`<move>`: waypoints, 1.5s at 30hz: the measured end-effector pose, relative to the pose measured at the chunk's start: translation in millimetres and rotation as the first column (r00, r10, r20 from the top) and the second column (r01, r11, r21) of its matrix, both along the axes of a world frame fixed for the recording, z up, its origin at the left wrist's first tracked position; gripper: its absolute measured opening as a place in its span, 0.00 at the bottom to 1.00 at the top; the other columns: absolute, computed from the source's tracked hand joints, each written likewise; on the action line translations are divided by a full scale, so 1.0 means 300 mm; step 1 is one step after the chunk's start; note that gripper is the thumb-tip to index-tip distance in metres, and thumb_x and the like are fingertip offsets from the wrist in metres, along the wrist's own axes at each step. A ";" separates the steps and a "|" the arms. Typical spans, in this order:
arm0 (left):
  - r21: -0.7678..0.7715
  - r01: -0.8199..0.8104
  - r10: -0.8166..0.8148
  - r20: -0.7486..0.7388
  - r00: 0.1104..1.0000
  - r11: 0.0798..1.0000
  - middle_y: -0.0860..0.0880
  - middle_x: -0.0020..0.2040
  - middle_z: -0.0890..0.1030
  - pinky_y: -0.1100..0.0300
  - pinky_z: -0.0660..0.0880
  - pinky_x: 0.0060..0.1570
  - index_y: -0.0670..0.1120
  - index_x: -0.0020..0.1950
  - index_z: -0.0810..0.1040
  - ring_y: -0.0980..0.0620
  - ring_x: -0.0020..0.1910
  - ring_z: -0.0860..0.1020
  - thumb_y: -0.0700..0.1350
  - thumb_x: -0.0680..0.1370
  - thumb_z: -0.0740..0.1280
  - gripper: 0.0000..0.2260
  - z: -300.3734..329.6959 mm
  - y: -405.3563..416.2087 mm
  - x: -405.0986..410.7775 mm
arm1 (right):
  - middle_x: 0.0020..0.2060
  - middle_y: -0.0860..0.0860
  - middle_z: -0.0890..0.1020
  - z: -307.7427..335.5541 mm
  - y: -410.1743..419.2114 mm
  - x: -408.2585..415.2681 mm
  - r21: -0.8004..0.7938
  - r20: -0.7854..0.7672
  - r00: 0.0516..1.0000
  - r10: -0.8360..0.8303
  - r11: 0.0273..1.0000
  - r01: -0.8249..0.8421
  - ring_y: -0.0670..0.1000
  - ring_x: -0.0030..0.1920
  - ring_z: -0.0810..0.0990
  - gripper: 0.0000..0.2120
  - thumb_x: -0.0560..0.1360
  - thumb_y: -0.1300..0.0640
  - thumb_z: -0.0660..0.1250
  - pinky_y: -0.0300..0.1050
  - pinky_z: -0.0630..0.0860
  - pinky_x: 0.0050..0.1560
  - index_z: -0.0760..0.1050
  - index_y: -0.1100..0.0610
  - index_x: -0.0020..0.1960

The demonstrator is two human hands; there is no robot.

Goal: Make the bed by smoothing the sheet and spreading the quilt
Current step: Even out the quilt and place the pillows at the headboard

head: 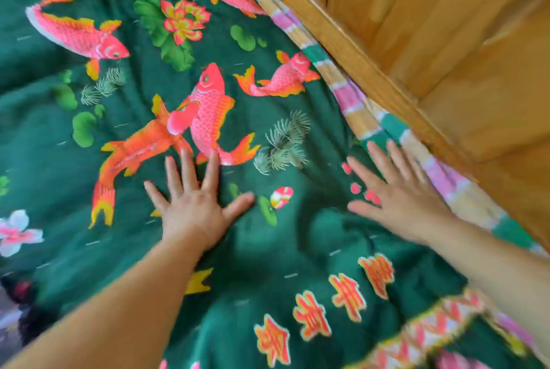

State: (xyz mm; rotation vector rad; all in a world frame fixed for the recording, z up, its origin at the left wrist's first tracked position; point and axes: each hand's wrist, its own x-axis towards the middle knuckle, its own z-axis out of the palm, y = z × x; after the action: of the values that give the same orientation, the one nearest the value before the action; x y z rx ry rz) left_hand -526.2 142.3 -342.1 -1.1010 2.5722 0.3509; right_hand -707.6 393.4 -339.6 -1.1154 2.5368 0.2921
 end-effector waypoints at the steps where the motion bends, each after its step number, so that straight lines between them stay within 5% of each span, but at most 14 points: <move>1: 0.020 0.040 -0.041 0.029 0.999 0.999 0.45 0.78 0.36 0.33 0.41 0.70 0.60 0.75 0.36 0.42 0.76 0.36 0.81 0.58 0.37 0.50 0.004 0.072 0.040 | 0.77 0.50 0.49 0.014 0.093 0.052 0.066 0.013 0.999 -0.032 0.997 0.031 0.59 0.77 0.48 0.43 0.65 0.22 0.28 0.53 0.42 0.73 0.41 0.38 0.75; 4: 0.106 0.133 -0.144 0.108 0.984 0.985 0.47 0.74 0.28 0.31 0.41 0.69 0.63 0.73 0.32 0.42 0.75 0.31 0.78 0.53 0.35 0.50 0.045 0.293 0.198 | 0.75 0.53 0.61 0.079 0.315 0.193 0.160 -0.015 0.988 -0.151 0.975 0.151 0.58 0.74 0.55 0.38 0.72 0.26 0.34 0.50 0.44 0.71 0.53 0.42 0.76; 7: 0.242 0.186 -0.231 0.173 0.957 0.952 0.50 0.67 0.21 0.28 0.40 0.67 0.65 0.73 0.33 0.44 0.72 0.26 0.79 0.58 0.43 0.47 0.049 0.447 0.311 | 0.77 0.50 0.40 0.091 0.391 0.229 0.262 0.012 0.973 -0.232 0.940 0.221 0.56 0.77 0.39 0.40 0.63 0.26 0.32 0.52 0.41 0.75 0.29 0.39 0.72; 11: 0.408 0.275 -0.390 0.232 0.891 0.871 0.50 0.74 0.26 0.27 0.39 0.65 0.66 0.74 0.37 0.43 0.73 0.28 0.75 0.65 0.60 0.46 0.131 0.607 0.460 | 0.78 0.51 0.41 0.193 0.413 0.396 0.299 0.094 0.947 -0.307 0.916 0.267 0.59 0.77 0.42 0.33 0.77 0.35 0.51 0.56 0.49 0.75 0.40 0.39 0.77; 17: 0.495 0.431 -0.591 0.227 0.774 0.754 0.51 0.74 0.27 0.25 0.43 0.64 0.62 0.75 0.36 0.42 0.74 0.29 0.72 0.64 0.65 0.50 0.182 0.794 0.664 | 0.73 0.49 0.27 0.267 0.520 0.813 0.347 0.422 0.900 0.107 0.898 -0.269 0.62 0.74 0.31 0.50 0.66 0.28 0.64 0.70 0.42 0.70 0.34 0.37 0.75; 21: 0.514 0.425 -0.611 0.269 0.745 0.745 0.48 0.71 0.22 0.22 0.40 0.60 0.57 0.73 0.28 0.40 0.71 0.25 0.70 0.63 0.69 0.57 0.188 0.938 0.821 | 0.64 0.57 0.19 0.232 0.580 1.023 0.448 0.398 0.883 0.248 0.787 -0.423 0.65 0.65 0.22 0.66 0.62 0.36 0.74 0.79 0.41 0.63 0.21 0.48 0.70; 26: 0.381 0.398 -0.525 0.332 0.783 0.835 0.43 0.67 0.21 0.22 0.42 0.60 0.47 0.70 0.24 0.41 0.66 0.22 0.65 0.67 0.69 0.58 0.182 1.083 0.890 | 0.72 0.63 0.28 0.182 0.603 1.067 0.394 0.244 0.915 0.321 0.829 -0.396 0.72 0.71 0.32 0.39 0.81 0.60 0.56 0.77 0.50 0.64 0.25 0.53 0.73; 28: 0.277 0.371 -0.450 0.329 0.830 0.886 0.35 0.73 0.33 0.21 0.49 0.58 0.41 0.75 0.37 0.37 0.73 0.34 0.57 0.69 0.71 0.52 0.181 1.131 0.902 | 0.72 0.63 0.29 0.181 0.629 1.062 0.366 0.235 0.898 0.373 0.822 -0.437 0.71 0.73 0.36 0.36 0.82 0.60 0.53 0.75 0.50 0.66 0.27 0.53 0.74; 29: 0.230 0.351 -0.409 0.300 0.862 0.908 0.32 0.75 0.50 0.21 0.58 0.54 0.37 0.76 0.50 0.34 0.75 0.51 0.54 0.66 0.75 0.50 0.175 1.146 0.906 | 0.73 0.63 0.31 0.183 0.640 1.061 0.368 0.230 0.887 0.400 0.808 -0.460 0.71 0.73 0.37 0.36 0.82 0.59 0.53 0.73 0.50 0.67 0.27 0.54 0.75; 31: 0.207 0.426 -0.468 0.243 0.850 0.881 0.31 0.56 0.78 0.31 0.74 0.38 0.34 0.63 0.75 0.33 0.57 0.78 0.46 0.53 0.81 0.41 0.154 1.161 0.901 | 0.74 0.64 0.35 0.194 0.659 1.063 0.362 0.221 0.881 0.419 0.803 -0.473 0.69 0.74 0.38 0.35 0.82 0.60 0.53 0.71 0.49 0.69 0.28 0.55 0.75; 35: 0.129 0.471 -0.487 0.154 0.860 0.872 0.44 0.29 0.78 0.62 0.70 0.17 0.42 0.34 0.82 0.47 0.26 0.78 0.42 0.47 0.81 0.18 0.189 1.144 0.833 | 0.75 0.63 0.35 0.245 0.673 1.089 0.329 0.218 0.885 0.411 0.823 -0.463 0.66 0.75 0.37 0.36 0.81 0.59 0.54 0.72 0.44 0.70 0.30 0.55 0.76; 38: 0.212 0.388 -0.425 0.169 0.889 0.897 0.42 0.46 0.80 0.55 0.78 0.36 0.40 0.51 0.79 0.44 0.44 0.82 0.39 0.66 0.74 0.14 0.265 1.089 0.791 | 0.71 0.59 0.28 0.252 0.689 1.120 0.282 0.226 0.892 0.391 0.850 -0.444 0.63 0.74 0.32 0.45 0.78 0.54 0.61 0.75 0.42 0.68 0.26 0.55 0.74; 41: 0.352 0.265 -0.346 0.192 0.918 0.898 0.44 0.51 0.79 0.55 0.75 0.46 0.43 0.56 0.75 0.43 0.52 0.79 0.40 0.71 0.66 0.13 0.286 1.013 0.780 | 0.76 0.61 0.55 0.259 0.672 1.093 0.137 0.166 0.911 0.377 0.906 -0.400 0.65 0.74 0.60 0.51 0.67 0.57 0.74 0.75 0.61 0.61 0.40 0.56 0.76; 45: 0.437 0.232 -0.352 0.216 0.911 0.869 0.47 0.42 0.74 0.58 0.70 0.38 0.43 0.52 0.76 0.46 0.42 0.74 0.46 0.70 0.69 0.13 0.334 0.970 0.756 | 0.56 0.56 0.74 0.338 0.620 0.986 0.142 0.200 0.903 0.381 0.900 -0.412 0.59 0.57 0.74 0.29 0.73 0.63 0.62 0.50 0.70 0.46 0.57 0.54 0.72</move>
State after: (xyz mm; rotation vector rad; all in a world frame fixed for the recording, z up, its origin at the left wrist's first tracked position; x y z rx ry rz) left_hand -299.4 433.2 -241.8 -0.5506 2.2210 0.5657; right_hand -411.9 579.3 -238.4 -1.5108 2.0723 0.4990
